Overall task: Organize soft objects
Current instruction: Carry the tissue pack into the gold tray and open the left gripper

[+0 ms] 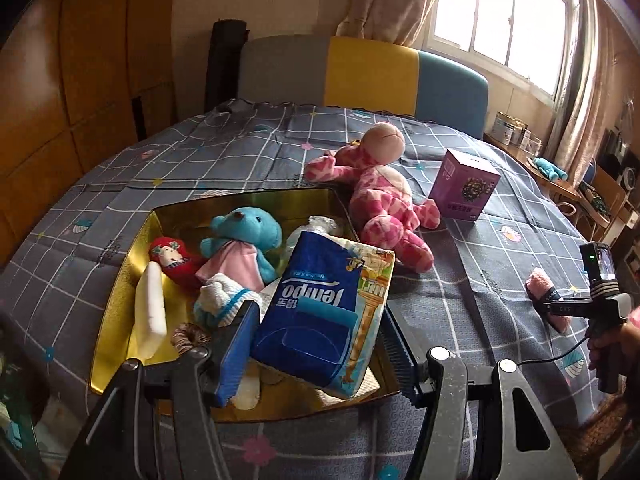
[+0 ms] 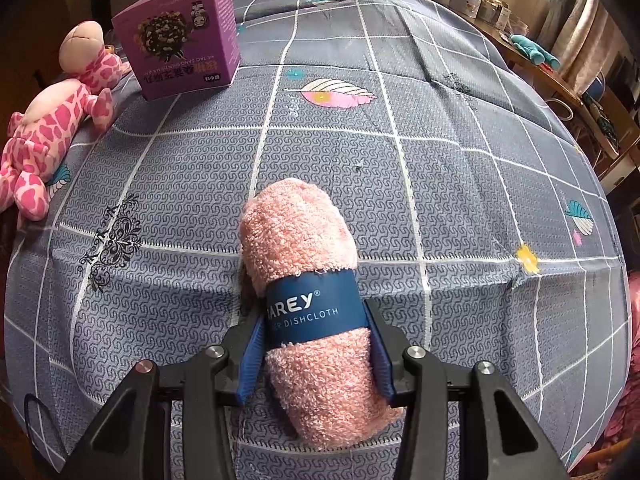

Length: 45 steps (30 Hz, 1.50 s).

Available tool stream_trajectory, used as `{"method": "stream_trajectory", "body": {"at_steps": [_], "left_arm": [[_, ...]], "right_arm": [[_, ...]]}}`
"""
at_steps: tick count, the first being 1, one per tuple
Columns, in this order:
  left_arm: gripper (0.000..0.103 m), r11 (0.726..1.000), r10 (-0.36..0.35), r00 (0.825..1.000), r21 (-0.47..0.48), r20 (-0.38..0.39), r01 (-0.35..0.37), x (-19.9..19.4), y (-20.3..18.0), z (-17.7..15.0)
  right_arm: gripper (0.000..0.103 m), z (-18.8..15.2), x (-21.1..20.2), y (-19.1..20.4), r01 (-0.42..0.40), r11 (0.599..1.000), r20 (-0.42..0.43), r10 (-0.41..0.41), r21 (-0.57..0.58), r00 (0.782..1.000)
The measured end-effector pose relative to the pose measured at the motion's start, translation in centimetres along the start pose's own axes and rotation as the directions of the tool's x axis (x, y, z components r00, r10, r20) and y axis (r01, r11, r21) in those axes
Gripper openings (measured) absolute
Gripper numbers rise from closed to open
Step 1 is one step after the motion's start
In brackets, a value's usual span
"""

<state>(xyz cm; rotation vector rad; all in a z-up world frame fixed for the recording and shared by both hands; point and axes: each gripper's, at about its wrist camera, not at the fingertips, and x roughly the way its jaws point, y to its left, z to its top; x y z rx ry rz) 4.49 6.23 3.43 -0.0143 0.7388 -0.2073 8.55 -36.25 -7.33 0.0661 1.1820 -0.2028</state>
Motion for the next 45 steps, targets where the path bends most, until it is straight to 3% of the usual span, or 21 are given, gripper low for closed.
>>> {"method": "stream_trajectory", "body": {"at_steps": [10,19,22,27,35,38,45], "left_arm": [[0.062,0.990,0.067,0.997,-0.119,-0.047,-0.073,-0.1,6.2,-1.4],[0.062,0.931,0.131,0.989,-0.335,-0.068,-0.146,-1.6,14.5,-2.8],[0.062,0.910,0.099,0.992,-0.396,-0.076,-0.121,-1.5,16.0,-3.1],[0.062,0.870,-0.036,0.995,-0.493,-0.091,-0.013,0.2,16.7,-2.8],[0.063,0.880,0.000,0.993,-0.473,-0.115,-0.055,5.0,15.4,-0.3],[0.069,0.878,0.023,0.988,-0.469,-0.154,-0.094,7.5,15.5,-0.2],[0.072,0.913,0.122,0.981,-0.372,-0.149,-0.170,8.1,14.5,-0.3]], "right_arm": [[0.046,0.0,-0.2,0.2,0.008,1.000,0.001,-0.008,-0.011,1.000],[0.046,0.1,-0.3,0.6,0.027,0.999,0.005,-0.027,-0.032,1.000],[0.046,0.2,-0.3,0.6,0.027,0.999,0.004,-0.027,-0.032,1.000],[0.046,0.2,-0.4,0.7,0.031,0.999,0.005,-0.031,-0.038,1.000],[0.046,0.2,-0.5,0.9,0.035,0.998,0.005,-0.035,-0.044,0.999],[0.046,0.2,-0.5,0.9,0.035,0.998,0.005,-0.035,-0.045,0.999],[0.046,0.3,-0.4,0.7,0.034,0.998,0.003,-0.034,-0.045,0.999]]}}
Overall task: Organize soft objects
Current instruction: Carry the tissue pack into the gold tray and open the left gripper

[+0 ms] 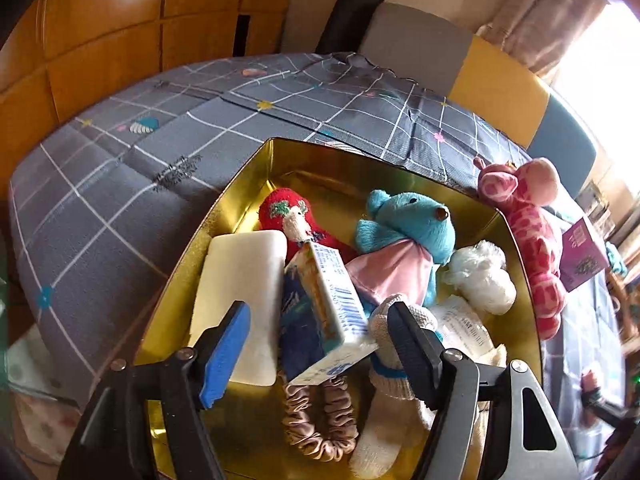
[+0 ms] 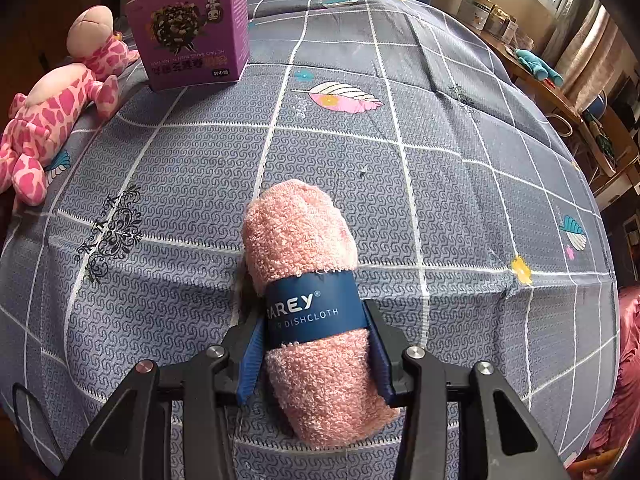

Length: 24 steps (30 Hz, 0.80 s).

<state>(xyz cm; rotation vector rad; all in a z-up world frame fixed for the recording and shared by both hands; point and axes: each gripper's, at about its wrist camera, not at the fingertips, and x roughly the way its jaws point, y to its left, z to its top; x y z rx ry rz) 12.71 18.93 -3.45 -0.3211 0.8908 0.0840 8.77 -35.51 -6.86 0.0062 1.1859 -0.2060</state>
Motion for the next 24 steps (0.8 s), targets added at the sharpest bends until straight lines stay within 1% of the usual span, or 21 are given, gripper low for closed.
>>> {"method": "stream_trajectory", "body": {"at_steps": [6,11,17,24], "left_arm": [[0.072,0.997,0.056,0.998,0.045,0.030,-0.057,-1.0,-0.3,-0.8],[0.073,0.994,0.073,0.995,0.072,0.069,-0.078,-2.8,-0.9,-1.8],[0.074,0.991,0.062,0.992,0.108,0.114,-0.075,-5.0,-1.8,-2.6],[0.075,0.989,0.050,0.990,0.133,0.135,-0.068,-6.8,-2.6,-3.4]], "right_arm": [[0.046,0.0,0.0,0.1,0.004,1.000,0.001,-0.004,-0.002,1.000],[0.046,0.0,-0.1,0.1,0.012,1.000,0.004,-0.012,-0.009,1.000],[0.045,-0.1,-0.2,0.3,0.028,0.999,0.010,-0.027,-0.026,1.000],[0.045,-0.1,-0.4,0.2,0.038,0.999,0.014,-0.038,-0.037,0.999]]}}
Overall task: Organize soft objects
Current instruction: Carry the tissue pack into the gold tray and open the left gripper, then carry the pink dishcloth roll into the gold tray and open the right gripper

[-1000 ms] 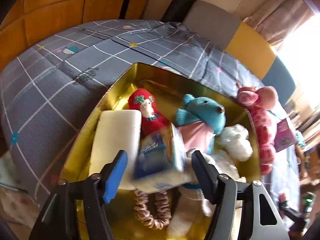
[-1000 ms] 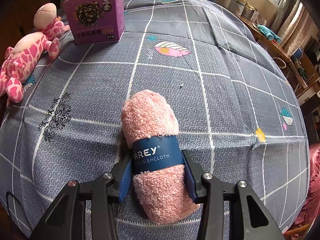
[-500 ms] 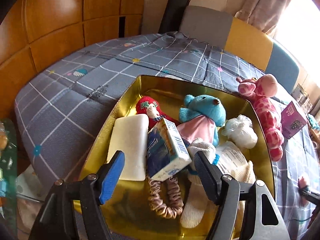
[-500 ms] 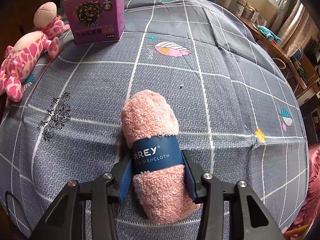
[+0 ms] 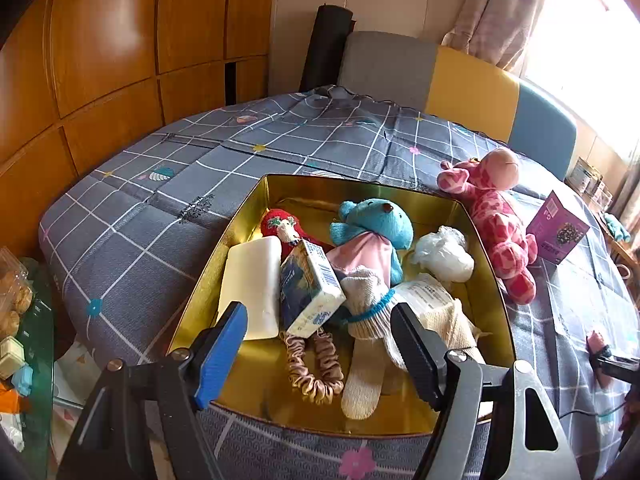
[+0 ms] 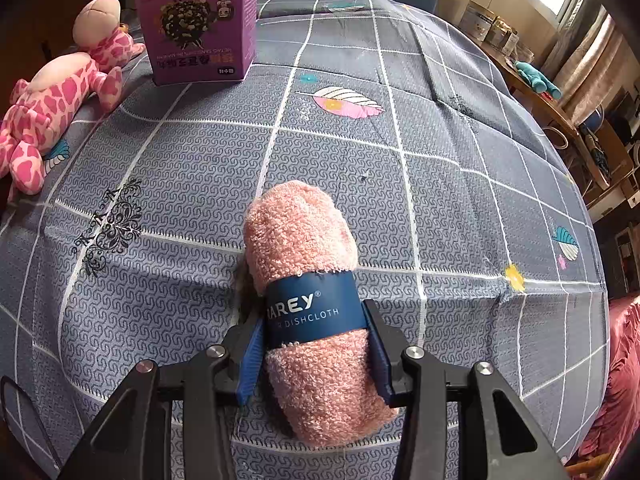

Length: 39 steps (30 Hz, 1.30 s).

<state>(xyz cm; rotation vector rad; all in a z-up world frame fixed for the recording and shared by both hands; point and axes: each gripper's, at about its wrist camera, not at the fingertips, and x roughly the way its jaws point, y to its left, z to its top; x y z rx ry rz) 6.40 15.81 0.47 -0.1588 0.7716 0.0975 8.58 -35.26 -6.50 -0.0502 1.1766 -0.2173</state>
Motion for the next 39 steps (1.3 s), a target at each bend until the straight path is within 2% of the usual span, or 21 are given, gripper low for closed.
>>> {"method": "stream_trajectory", "body": {"at_steps": [11,19,26,30,33,37,39], "left_arm": [[0.075,1.000,0.009,1.000,0.025,0.022,-0.009,-1.8,-0.2,-1.3],[0.075,1.000,0.015,1.000,0.015,0.001,-0.015,-1.9,0.8,-2.4],[0.075,1.000,0.005,1.000,-0.008,-0.007,-0.005,-1.7,1.8,-2.9],[0.075,1.000,-0.001,1.000,-0.024,0.000,0.001,-1.7,2.3,-2.7],[0.075,0.999,-0.006,1.000,-0.033,-0.002,0.006,-1.6,2.5,-2.7],[0.075,0.999,-0.008,1.000,-0.032,-0.005,0.007,-1.6,2.6,-2.7],[0.075,0.999,-0.010,1.000,-0.032,-0.009,0.010,-1.6,2.6,-2.7]], "right_arm": [[0.043,-0.1,-0.2,0.8,0.032,0.999,0.006,-0.032,-0.039,0.999],[0.043,-0.2,-0.5,1.1,0.060,0.997,0.011,-0.060,-0.052,0.998],[0.038,0.5,-1.1,0.5,0.057,0.998,-0.019,-0.057,0.014,0.998],[0.038,0.8,-3.2,0.4,0.035,0.997,0.028,-0.037,0.069,0.999],[0.038,0.9,-4.9,1.1,-0.026,0.996,0.060,0.021,0.081,0.998],[0.038,0.7,-5.4,2.5,-0.084,0.993,0.042,0.081,0.079,0.996],[0.038,0.3,-5.7,3.1,-0.141,0.985,0.036,0.138,0.101,0.990]]}}
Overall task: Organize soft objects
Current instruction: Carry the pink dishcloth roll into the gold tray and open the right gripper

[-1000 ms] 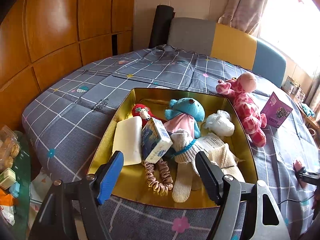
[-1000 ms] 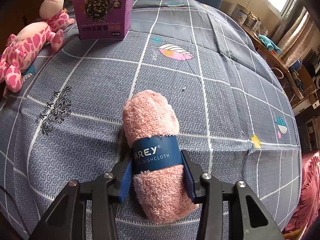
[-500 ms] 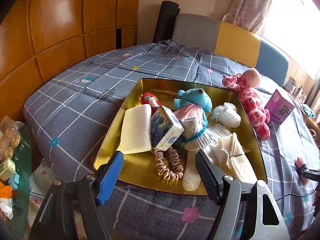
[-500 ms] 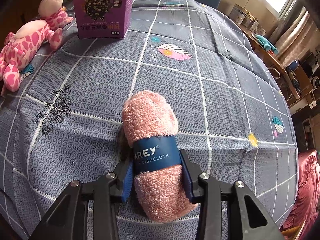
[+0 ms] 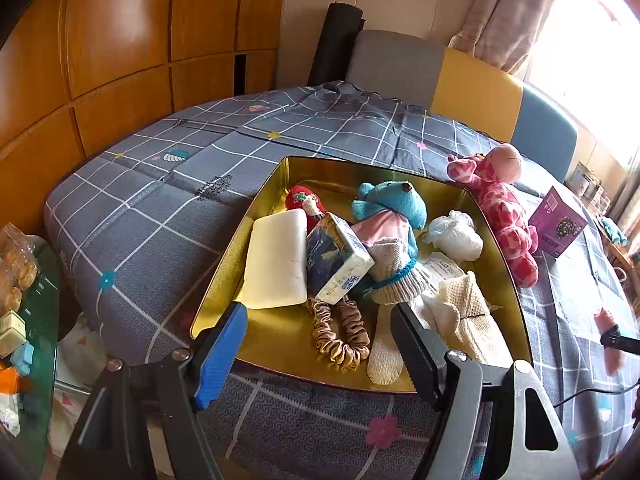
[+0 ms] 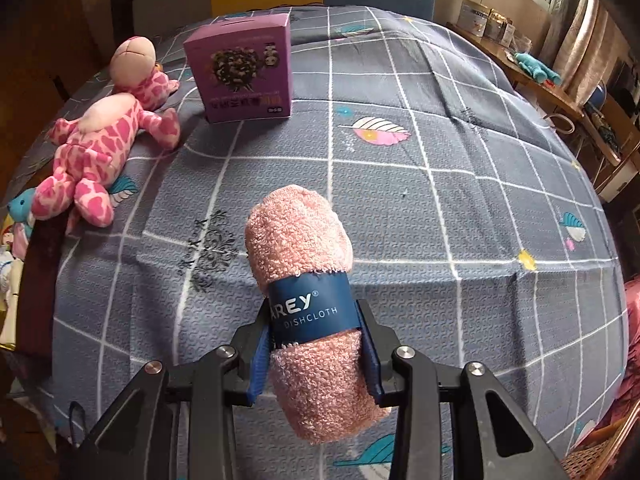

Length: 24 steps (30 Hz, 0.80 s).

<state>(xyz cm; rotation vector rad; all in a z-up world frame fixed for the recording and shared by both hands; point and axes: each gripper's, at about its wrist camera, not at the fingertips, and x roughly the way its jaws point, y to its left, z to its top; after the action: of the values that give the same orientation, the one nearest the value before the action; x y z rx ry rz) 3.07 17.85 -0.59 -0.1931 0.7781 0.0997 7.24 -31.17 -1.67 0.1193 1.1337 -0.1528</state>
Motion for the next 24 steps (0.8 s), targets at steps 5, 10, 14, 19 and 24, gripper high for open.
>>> {"method": "stream_trajectory", "body": {"at_steps": [5,10,14,19,24], "left_arm": [[0.075,1.000,0.003,1.000,0.003,0.014,-0.003,-0.1,0.0,0.1],[0.075,1.000,0.011,1.000,-0.003,0.024,-0.011,-0.2,0.3,0.3],[0.075,1.000,0.024,0.999,-0.003,0.039,-0.024,-0.5,0.5,0.5],[0.075,1.000,0.029,0.998,-0.004,0.048,-0.029,-0.7,0.7,0.7],[0.075,0.999,0.033,0.998,-0.016,0.053,-0.032,-0.7,1.1,0.9]], "right_arm": [[0.038,-0.3,-1.9,4.0,-0.179,0.983,0.009,0.180,-0.024,0.984],[0.038,0.1,-2.8,11.2,-0.352,0.933,-0.014,0.352,-0.070,0.936],[0.038,0.5,-3.4,17.4,-0.467,0.878,-0.040,0.466,-0.106,0.884],[0.038,1.4,-3.7,23.7,-0.551,0.829,-0.047,0.549,-0.099,0.835],[0.038,2.2,-2.5,28.0,-0.578,0.815,-0.068,0.575,-0.044,0.815]]}}
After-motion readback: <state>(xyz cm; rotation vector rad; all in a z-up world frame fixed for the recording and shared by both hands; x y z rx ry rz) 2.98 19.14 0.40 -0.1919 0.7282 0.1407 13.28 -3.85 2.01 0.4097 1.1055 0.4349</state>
